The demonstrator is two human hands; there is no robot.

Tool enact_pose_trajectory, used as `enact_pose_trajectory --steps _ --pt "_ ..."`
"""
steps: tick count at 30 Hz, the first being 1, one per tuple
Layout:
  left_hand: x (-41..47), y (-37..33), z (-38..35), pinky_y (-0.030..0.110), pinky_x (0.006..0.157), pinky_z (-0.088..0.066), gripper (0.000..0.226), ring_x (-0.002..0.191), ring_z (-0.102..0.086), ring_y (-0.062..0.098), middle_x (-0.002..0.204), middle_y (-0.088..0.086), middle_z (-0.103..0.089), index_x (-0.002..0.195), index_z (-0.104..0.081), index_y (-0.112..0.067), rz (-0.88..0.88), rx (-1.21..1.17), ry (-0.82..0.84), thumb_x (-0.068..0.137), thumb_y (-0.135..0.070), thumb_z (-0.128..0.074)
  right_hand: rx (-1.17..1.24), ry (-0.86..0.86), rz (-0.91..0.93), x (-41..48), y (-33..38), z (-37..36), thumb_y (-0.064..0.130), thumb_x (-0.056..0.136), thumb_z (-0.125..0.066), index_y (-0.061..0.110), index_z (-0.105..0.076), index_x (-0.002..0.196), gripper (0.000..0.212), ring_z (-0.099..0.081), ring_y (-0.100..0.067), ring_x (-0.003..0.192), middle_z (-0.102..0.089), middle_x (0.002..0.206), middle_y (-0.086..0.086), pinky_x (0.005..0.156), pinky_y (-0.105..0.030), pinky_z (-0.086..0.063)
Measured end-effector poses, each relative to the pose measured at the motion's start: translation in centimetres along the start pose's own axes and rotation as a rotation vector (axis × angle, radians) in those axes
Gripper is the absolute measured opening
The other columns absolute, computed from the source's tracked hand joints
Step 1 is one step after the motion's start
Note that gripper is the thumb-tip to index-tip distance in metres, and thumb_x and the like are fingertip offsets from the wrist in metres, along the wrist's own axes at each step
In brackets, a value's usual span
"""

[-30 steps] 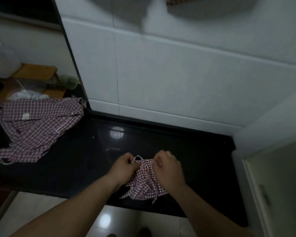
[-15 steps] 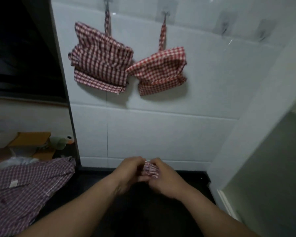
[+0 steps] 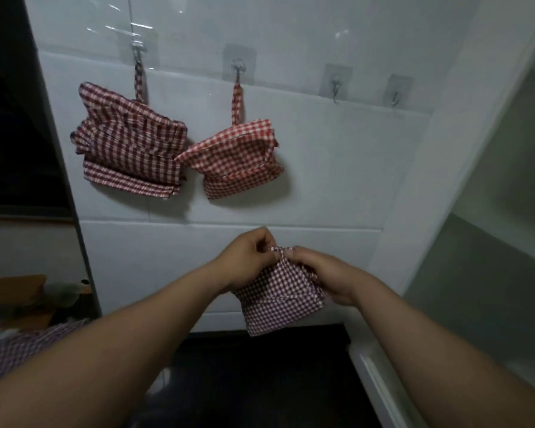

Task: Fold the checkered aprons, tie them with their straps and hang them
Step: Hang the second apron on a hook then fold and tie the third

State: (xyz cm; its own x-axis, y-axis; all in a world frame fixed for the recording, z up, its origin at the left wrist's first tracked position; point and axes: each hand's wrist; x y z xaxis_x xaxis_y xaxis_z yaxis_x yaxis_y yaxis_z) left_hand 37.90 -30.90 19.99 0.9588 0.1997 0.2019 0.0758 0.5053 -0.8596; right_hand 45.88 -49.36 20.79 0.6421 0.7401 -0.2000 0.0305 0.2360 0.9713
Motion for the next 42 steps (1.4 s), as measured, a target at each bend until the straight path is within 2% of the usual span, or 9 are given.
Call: enact_pose_trajectory --steps 3,6,12,15,19,23,27,37,42 --pt "0.5 -0.6 -1.0 0.030 0.070 -0.046 0.011 0.076 -0.057 0.012 0.082 -0.001 -0.066 0.089 -0.063 -0.013 -0.036 0.095 0.034 0.093 -0.015 -0.074 -0.249 -0.108 0.008 -0.4 0.8 0.4 0.010 0.098 -0.054 0.009 -0.065 0.100 0.011 -0.059 -0.016 0.078 -0.067 0.085 -0.007 0.064 -0.024 -0.044" --pt "0.5 -0.5 -2.2 0.032 0.071 -0.046 0.012 0.074 -0.056 0.011 0.081 0.000 -0.066 0.089 -0.063 -0.010 -0.067 0.142 0.046 0.091 -0.013 -0.075 -0.355 -0.123 -0.014 -0.7 0.7 0.3 0.009 0.096 -0.053 0.016 -0.063 0.095 0.012 -0.050 -0.007 0.061 -0.058 0.072 0.004 0.045 -0.017 -0.037" --pt "2.0 -2.9 -1.6 0.036 0.076 -0.057 0.006 0.078 -0.063 0.014 0.087 0.003 -0.070 0.092 -0.065 -0.014 -0.093 0.080 0.056 0.096 -0.009 -0.068 -0.349 -0.164 0.044 -0.8 1.7 2.1 0.028 0.074 -0.069 0.023 -0.069 0.082 0.009 -0.053 -0.017 0.068 -0.060 0.074 -0.001 0.058 -0.030 -0.035" --pt "3.0 -4.6 -1.4 0.047 0.080 -0.062 0.007 0.076 -0.068 0.020 0.086 0.009 -0.072 0.093 -0.064 -0.010 -0.086 0.031 0.045 0.096 -0.004 -0.065 -0.343 -0.180 0.136 -0.9 2.5 3.3 0.020 0.088 -0.072 0.020 -0.070 0.085 0.003 -0.057 -0.015 0.069 -0.065 0.075 0.000 0.063 -0.030 -0.040" --pt "4.6 -7.5 -1.3 0.044 0.076 -0.063 0.003 0.076 -0.073 0.023 0.086 0.010 -0.073 0.096 -0.065 -0.008 -0.102 0.067 -0.034 0.098 -0.010 -0.064 -0.277 -0.223 0.276 -0.4 4.6 5.2 0.011 0.097 -0.067 0.013 -0.067 0.087 0.011 -0.068 -0.016 0.075 -0.074 0.079 -0.008 0.076 -0.031 -0.052" --pt "6.6 -9.9 -0.8 0.039 0.076 -0.064 0.017 0.075 -0.073 0.017 0.088 0.010 -0.076 0.098 -0.069 -0.004 -0.080 0.094 -0.100 0.103 -0.019 -0.064 -0.323 -0.298 0.409 0.6 6.8 7.2 0.019 0.098 -0.069 0.010 -0.069 0.093 0.010 -0.070 -0.022 0.076 -0.078 0.083 -0.010 0.079 -0.039 -0.054" --pt "8.4 -12.0 -0.6 0.043 0.079 -0.065 0.009 0.078 -0.076 0.020 0.087 0.009 -0.077 0.098 -0.069 -0.008 -0.095 0.180 -0.133 0.101 -0.016 -0.065 -0.305 -0.336 0.455 1.6 8.8 9.5 0.022 0.098 -0.071 0.012 -0.070 0.094 0.011 -0.074 -0.023 0.079 -0.079 0.084 -0.006 0.085 -0.052 -0.060" --pt "12.8 -15.1 1.0 0.044 0.072 -0.062 0.015 0.079 -0.069 0.022 0.090 0.003 -0.069 0.095 -0.059 -0.015 -0.212 0.493 -0.450 0.097 -0.025 -0.069 -0.363 -0.288 0.562 4.9 13.6 12.9 0.019 0.098 -0.070 0.008 -0.072 0.094 0.012 -0.073 -0.018 0.070 -0.077 0.081 -0.006 0.066 -0.028 -0.056" --pt "14.3 -16.0 1.8 0.042 0.074 -0.060 0.011 0.080 -0.068 0.023 0.088 0.004 -0.069 0.094 -0.062 -0.014 -0.241 0.519 -0.468 0.097 -0.023 -0.067 -0.388 -0.378 0.648 5.2 15.4 13.0 0.017 0.097 -0.072 0.005 -0.072 0.092 0.012 -0.070 -0.012 0.062 -0.075 0.077 -0.007 0.056 -0.016 -0.050"
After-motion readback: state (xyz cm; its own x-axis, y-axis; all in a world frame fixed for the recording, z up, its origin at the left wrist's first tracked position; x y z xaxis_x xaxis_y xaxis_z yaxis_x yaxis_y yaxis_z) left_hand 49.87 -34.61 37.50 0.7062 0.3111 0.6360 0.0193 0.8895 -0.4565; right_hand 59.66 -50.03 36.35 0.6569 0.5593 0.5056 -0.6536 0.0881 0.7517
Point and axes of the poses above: each hand's wrist, its own x-axis towards the middle knuckle, its own z-axis out of the back of the hand, y = z × x
